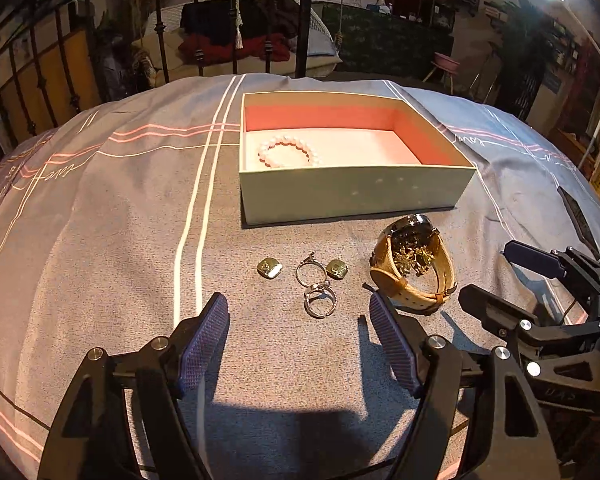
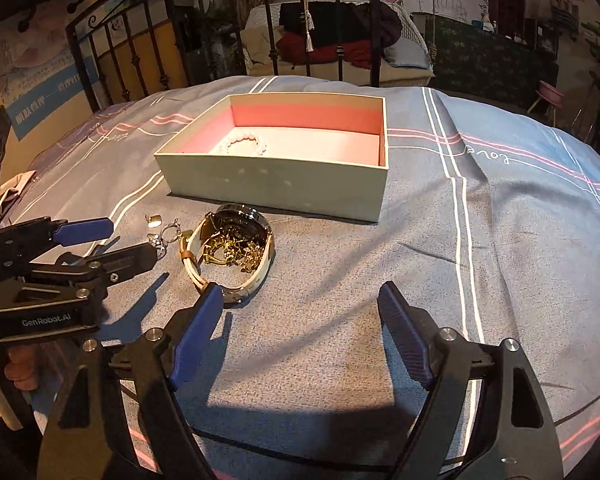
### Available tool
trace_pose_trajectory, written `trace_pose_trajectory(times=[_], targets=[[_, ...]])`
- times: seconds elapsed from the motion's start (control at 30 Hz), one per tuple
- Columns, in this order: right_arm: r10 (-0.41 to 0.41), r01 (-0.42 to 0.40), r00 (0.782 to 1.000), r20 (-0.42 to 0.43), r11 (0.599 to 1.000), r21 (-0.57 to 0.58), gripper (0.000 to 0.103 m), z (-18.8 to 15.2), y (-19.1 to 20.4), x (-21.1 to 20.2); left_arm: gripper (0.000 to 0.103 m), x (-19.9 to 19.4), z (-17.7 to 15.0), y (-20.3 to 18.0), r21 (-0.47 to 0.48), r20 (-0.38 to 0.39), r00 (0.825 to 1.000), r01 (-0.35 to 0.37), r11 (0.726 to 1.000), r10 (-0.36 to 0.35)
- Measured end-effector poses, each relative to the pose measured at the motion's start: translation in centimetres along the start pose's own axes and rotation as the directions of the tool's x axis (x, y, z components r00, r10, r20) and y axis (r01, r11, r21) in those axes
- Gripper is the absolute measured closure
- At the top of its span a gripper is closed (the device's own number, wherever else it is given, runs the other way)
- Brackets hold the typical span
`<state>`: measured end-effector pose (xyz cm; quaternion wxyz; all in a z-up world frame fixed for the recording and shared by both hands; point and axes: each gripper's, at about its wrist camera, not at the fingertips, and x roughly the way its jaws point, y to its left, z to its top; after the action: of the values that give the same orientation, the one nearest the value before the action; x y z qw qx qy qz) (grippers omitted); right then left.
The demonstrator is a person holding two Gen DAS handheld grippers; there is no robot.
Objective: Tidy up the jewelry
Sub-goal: 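Grasp the silver ring with the left tool while the right tool grasps the gold watch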
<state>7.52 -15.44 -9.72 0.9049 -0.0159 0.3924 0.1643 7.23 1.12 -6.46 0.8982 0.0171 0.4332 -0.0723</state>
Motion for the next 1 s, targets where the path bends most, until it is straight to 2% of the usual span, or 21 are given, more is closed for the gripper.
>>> trace_pose_trajectory(times=[0.1,0.23,0.3,0.37,0.6,0.73,0.87,0.93,0.97,1.0], targets=[[0.000,0.000,1.000,0.004,1.000,-0.005,0.023,0.0,0.2,-0.1,0.048,0.8,0.1,-0.6,0.008,-0.023,1.000,-0.004,1.000,0.004],[0.000,0.000,1.000,-0.005,1.000,0.000,0.023,0.1,0.2,0.1,0.058,1.4,-0.1,-0.9,0.027,-0.032,0.999,-0.030,0.999,0.031],[-0.002,0.002,1.000,-0.010,1.000,-0.007,0.023,0.1,0.4,0.2,0.078,1.3,-0.2,-0.9,0.032,-0.029,1.000,-0.010,0.999,0.011],[0.003,-0.003,1.000,-0.019,1.000,-0.015,0.023,0.3,0.7,0.5,0.085,1.3,-0.2,-0.9,0.031,-0.024,1.000,-0.005,1.000,0.006],[0.037,-0.041,0.997,-0.061,0.997,-0.065,0.022,1.1,2.1,1.9,0.086,0.8,-0.6,0.4,-0.025,-0.011,0.999,0.039,0.999,-0.039],[0.070,-0.081,0.992,-0.101,0.991,-0.102,0.022,2.1,3.1,3.3,0.086,0.5,-0.7,1.1,-0.052,-0.008,0.999,0.042,0.998,-0.042],[0.068,-0.089,0.988,-0.136,0.984,-0.155,0.022,3.4,4.0,4.9,0.086,0.4,-0.8,1.3,-0.062,-0.006,1.000,0.025,0.998,-0.025],[0.085,-0.108,0.986,-0.146,0.982,-0.156,0.022,3.8,4.0,5.4,0.086,0.4,-0.7,1.9,-0.087,-0.008,0.999,0.044,0.995,-0.045],[0.099,-0.123,0.983,-0.152,0.980,-0.154,0.025,3.9,3.9,5.7,0.086,0.4,-0.7,1.9,-0.091,-0.008,0.999,0.047,0.995,-0.048],[0.114,-0.139,0.981,-0.159,0.978,-0.153,0.036,3.8,3.9,5.8,0.086,0.4,-0.7,1.8,-0.089,-0.008,0.999,0.044,0.995,-0.045]])
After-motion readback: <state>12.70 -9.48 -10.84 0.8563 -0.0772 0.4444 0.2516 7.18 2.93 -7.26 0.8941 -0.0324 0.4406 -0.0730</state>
